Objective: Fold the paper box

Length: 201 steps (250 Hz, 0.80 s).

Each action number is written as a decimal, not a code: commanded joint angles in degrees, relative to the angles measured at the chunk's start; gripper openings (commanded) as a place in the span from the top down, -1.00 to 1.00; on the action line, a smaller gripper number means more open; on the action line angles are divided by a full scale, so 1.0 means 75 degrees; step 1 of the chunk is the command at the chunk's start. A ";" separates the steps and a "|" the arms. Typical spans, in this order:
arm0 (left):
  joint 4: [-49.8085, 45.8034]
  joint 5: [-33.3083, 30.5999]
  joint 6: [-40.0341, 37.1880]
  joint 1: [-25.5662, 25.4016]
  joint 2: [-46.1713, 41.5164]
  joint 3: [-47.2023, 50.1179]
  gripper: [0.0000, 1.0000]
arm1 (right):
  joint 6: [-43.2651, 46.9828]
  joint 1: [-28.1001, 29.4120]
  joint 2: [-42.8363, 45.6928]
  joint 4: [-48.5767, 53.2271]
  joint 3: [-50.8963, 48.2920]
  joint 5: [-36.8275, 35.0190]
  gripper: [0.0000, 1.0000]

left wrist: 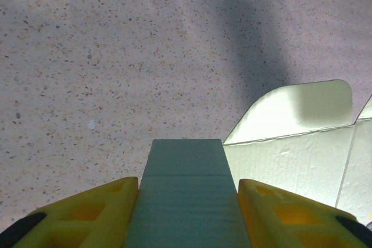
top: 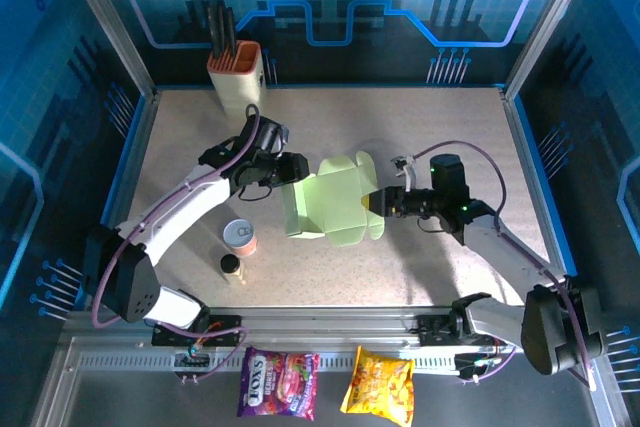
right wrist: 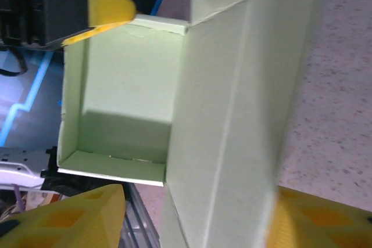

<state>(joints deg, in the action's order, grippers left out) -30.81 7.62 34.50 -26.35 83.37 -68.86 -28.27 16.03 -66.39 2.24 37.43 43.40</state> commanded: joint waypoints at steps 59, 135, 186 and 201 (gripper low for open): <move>0.0542 0.0661 0.0334 0.0146 -0.0150 0.0239 0.32 | -0.0034 0.0484 -0.0453 0.0311 0.0550 -0.0031 0.29; 0.0573 0.0603 0.0301 0.0241 -0.0206 0.0266 0.05 | 0.0374 0.0582 -0.0409 0.1307 0.0997 -0.0583 0.83; 0.0373 0.0363 0.0119 0.0392 -0.0276 0.0287 -0.39 | 0.0999 0.0602 -0.0353 0.2607 0.1632 -0.1068 0.92; 0.0248 0.0270 0.0008 0.0460 -0.0310 0.0301 -0.44 | 0.1344 0.0617 -0.0408 0.3249 0.1997 -0.1358 0.92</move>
<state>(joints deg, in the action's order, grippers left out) -27.35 10.94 36.05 -23.97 83.07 -67.31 -23.86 19.94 -69.78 16.08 47.13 37.17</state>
